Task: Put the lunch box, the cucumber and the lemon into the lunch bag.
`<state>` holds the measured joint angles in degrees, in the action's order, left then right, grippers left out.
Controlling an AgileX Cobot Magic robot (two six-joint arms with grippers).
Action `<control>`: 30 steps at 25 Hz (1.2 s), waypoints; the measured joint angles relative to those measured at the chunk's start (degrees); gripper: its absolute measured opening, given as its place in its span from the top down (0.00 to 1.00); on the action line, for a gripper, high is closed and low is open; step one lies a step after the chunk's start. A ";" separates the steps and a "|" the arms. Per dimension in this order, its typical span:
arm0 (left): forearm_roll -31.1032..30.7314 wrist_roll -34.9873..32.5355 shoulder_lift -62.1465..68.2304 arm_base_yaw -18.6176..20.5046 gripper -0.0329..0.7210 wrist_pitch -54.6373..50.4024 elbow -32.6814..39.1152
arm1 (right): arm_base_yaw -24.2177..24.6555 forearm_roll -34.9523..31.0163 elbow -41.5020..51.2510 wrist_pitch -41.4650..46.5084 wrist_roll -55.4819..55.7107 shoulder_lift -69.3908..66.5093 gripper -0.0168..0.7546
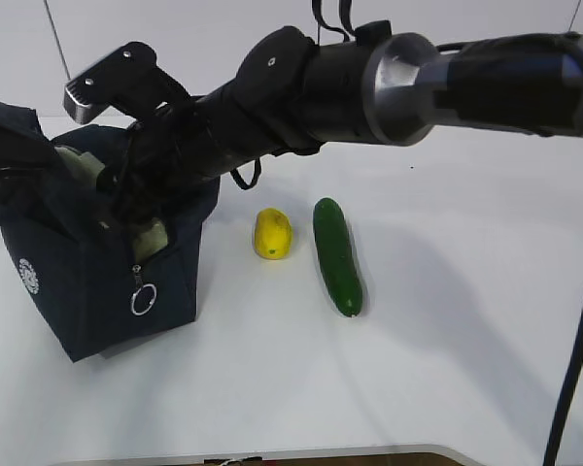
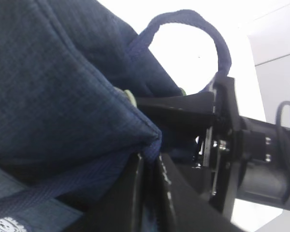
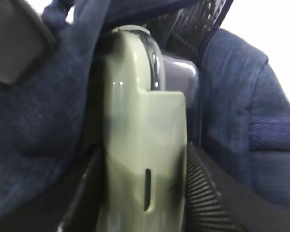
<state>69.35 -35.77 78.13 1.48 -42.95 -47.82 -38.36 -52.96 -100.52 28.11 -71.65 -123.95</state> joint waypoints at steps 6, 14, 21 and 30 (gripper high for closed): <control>-0.11 -0.51 0.00 0.00 0.95 -0.19 0.00 | 0.00 -1.02 0.00 0.00 -0.23 -0.26 0.49; -2.33 -1.86 0.00 0.00 0.95 -0.24 0.00 | 0.00 -1.84 0.00 2.20 -0.31 -0.38 0.46; -4.22 -1.89 0.00 0.00 0.95 -0.24 -0.03 | -0.12 -1.32 0.00 2.81 -0.31 -0.13 0.36; -4.95 -2.01 0.00 0.00 0.95 0.91 -0.03 | -0.12 -0.41 -0.13 2.81 -0.44 2.83 0.23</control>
<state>64.40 -37.78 78.13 1.48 -42.04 -47.85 -38.48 -53.37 -100.65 30.92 -72.09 -121.12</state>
